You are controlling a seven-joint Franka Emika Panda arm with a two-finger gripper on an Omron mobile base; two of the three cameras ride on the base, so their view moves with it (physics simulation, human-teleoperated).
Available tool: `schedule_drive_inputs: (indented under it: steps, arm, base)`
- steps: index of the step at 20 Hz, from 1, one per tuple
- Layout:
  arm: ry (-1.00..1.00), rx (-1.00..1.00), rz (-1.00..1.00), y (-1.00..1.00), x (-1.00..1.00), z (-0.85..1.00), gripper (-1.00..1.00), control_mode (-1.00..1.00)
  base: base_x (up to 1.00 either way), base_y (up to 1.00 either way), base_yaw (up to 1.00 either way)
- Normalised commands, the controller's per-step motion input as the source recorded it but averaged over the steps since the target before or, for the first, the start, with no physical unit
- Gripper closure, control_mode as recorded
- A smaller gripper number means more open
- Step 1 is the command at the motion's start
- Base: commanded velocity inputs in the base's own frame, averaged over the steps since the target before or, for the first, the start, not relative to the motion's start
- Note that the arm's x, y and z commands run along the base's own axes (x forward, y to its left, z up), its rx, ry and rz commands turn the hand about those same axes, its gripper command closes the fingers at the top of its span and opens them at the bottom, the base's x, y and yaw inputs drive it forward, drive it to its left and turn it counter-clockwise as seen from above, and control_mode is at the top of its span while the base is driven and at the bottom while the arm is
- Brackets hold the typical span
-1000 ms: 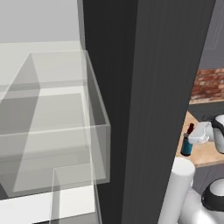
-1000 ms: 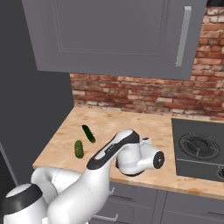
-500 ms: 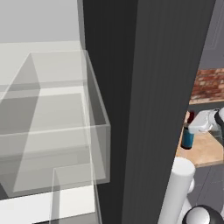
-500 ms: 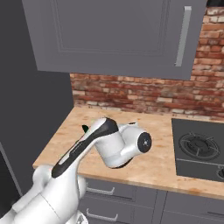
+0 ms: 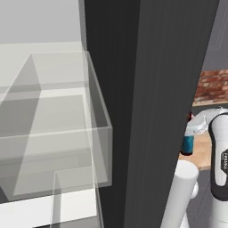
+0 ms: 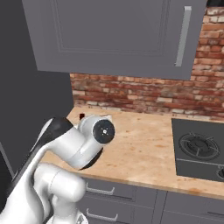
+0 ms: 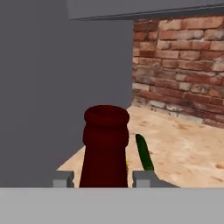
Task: Place the beer on the top shelf of the fridge to keep it out of children's reach, and place the cucumbers on lower shelves for easy access.
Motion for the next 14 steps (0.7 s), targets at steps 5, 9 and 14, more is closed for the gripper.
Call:
schedule_drive_inputs:
  steps: [5, 9, 14]
  arm:
    - [0.01, -0.16, -0.1, 0.62, -0.2, 0.49, 1.0, -1.0]
    - [0.0, -0.08, -0.12, 0.15, -0.06, 0.48, 1.0, -1.0]
    - [0.0, -0.03, -0.09, 0.0, -0.16, 0.5, 1.0, -1.0]
  base:
    - [0.0, 0.0, 0.0]
    - [0.0, 0.0, 0.0]
    - [0.0, 0.0, 0.0]
